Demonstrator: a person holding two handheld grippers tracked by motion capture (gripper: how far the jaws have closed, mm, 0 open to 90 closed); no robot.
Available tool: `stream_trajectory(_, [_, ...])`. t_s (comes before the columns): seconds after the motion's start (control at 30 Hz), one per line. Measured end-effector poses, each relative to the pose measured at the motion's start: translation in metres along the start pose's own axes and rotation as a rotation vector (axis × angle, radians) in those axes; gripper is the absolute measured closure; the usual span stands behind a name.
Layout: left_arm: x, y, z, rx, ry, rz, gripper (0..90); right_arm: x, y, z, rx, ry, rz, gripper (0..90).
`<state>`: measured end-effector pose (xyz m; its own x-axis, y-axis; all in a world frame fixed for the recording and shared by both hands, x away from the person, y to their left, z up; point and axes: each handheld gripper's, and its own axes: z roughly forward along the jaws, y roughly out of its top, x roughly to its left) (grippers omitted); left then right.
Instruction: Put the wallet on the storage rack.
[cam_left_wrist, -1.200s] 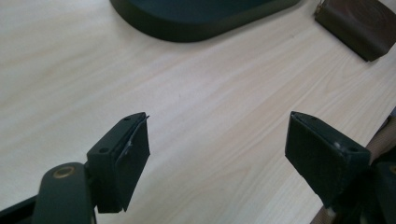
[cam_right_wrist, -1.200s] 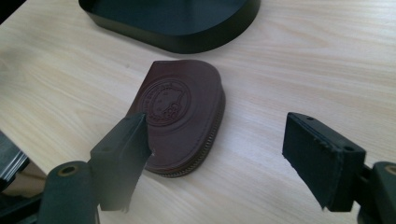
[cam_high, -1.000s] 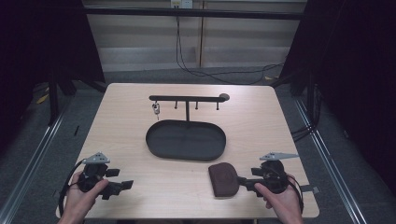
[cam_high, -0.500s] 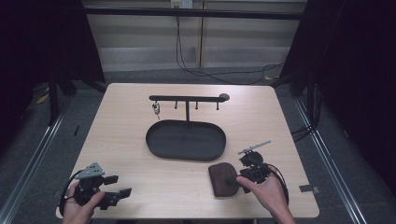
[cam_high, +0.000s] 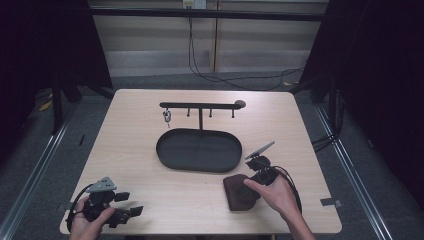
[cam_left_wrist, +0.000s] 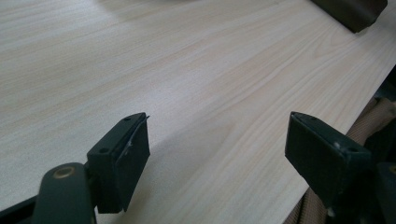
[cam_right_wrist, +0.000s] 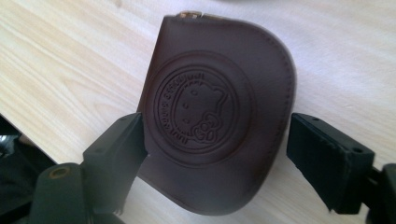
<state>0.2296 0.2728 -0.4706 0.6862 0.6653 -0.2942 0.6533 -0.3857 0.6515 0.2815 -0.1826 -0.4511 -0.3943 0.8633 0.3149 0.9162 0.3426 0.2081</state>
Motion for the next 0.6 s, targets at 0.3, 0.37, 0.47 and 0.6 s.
stream_trajectory(0.3, [0.001,0.000,-0.001,-0.007,0.001,-0.003,21.7,0.000,0.011,0.017,0.063,-0.014,0.009,15.3])
stream_trajectory(0.37, [0.002,0.000,-0.002,-0.005,-0.005,-0.007,21.7,-0.001,0.012,0.019,0.065,-0.010,0.008,14.9])
stream_trajectory(0.47, [0.003,0.000,-0.002,-0.010,-0.004,-0.013,21.7,-0.003,0.013,0.021,0.087,0.000,0.032,13.8])
stream_trajectory(0.6, [0.004,0.000,-0.002,-0.014,-0.002,-0.014,21.7,-0.004,0.013,0.023,0.090,0.007,0.033,14.2])
